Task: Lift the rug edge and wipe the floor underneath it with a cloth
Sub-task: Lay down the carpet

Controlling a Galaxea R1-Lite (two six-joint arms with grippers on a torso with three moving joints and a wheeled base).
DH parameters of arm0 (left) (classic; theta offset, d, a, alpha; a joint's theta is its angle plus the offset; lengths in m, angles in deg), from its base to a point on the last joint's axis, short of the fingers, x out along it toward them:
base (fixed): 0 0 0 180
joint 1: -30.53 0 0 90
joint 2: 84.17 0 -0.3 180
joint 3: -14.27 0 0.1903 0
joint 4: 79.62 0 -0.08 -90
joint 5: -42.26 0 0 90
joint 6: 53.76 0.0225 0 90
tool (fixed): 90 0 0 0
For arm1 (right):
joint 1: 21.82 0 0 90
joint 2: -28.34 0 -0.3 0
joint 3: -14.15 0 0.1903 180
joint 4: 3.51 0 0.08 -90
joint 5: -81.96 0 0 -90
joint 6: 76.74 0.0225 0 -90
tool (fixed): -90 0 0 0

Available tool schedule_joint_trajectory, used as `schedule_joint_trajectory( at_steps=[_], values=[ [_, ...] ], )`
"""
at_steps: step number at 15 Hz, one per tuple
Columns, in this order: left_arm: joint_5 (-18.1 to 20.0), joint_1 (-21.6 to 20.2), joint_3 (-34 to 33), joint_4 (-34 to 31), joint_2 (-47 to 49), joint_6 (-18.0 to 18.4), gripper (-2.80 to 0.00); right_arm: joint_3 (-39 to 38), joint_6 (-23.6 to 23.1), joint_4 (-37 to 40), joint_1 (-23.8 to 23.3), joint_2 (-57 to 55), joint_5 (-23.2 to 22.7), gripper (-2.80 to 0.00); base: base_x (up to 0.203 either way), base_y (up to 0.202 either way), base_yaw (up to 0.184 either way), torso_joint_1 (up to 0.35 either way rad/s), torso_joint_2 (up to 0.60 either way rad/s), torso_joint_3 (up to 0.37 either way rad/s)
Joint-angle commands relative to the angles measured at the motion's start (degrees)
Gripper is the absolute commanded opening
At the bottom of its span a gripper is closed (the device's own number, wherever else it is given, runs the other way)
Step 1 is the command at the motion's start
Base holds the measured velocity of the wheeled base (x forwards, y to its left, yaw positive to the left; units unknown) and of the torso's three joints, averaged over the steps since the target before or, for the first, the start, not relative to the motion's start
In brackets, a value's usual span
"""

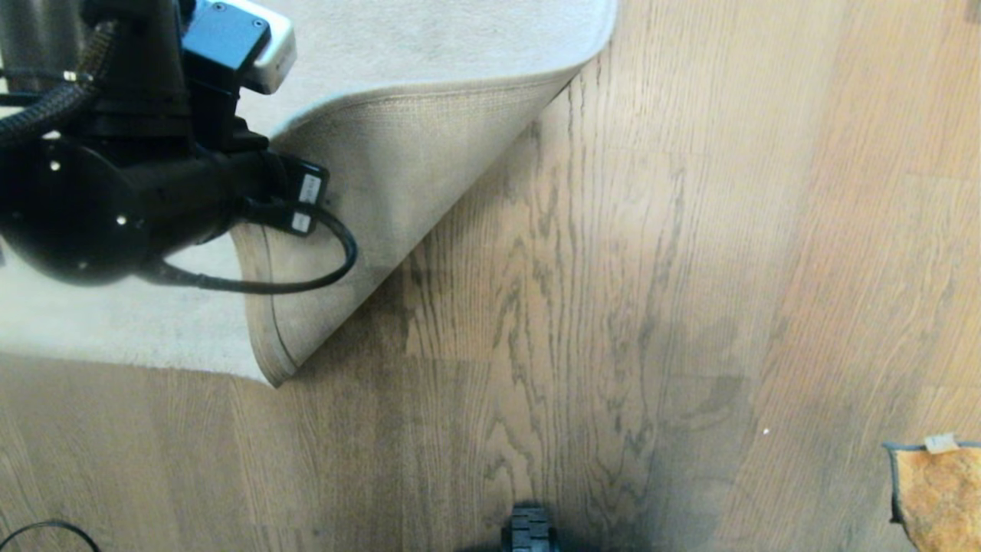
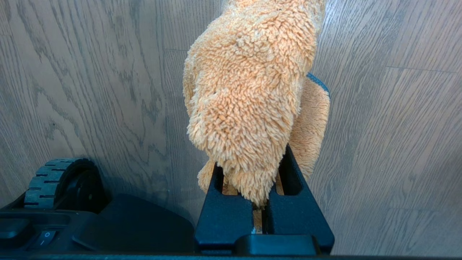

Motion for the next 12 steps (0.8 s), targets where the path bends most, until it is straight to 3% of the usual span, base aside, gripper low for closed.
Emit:
schedule_joint_trajectory(
  at_steps=[1, 5, 12],
  values=[
    [-1.28, 1.01, 0.07, 0.15, -1.30, 0.03, -2.80, 0.00, -0.05, 0.00, 0.01, -0.10, -0.04, -2.80, 0.000, 0.000, 0.000, 0.000, 0.00, 0.000],
    [-1.49, 2.40, -0.28, -0.26, -2.15, -2.14, -2.80, 0.00, -0.05, 0.00, 0.01, -0.10, -0.04, -2.80, 0.000, 0.000, 0.000, 0.000, 0.00, 0.000],
    [-1.49, 3.37, -1.00, -0.45, -2.77, -2.61, -2.80, 0.00, -0.05, 0.00, 0.01, -0.10, -0.04, -2.80, 0.000, 0.000, 0.000, 0.000, 0.00, 0.000]
  ],
)
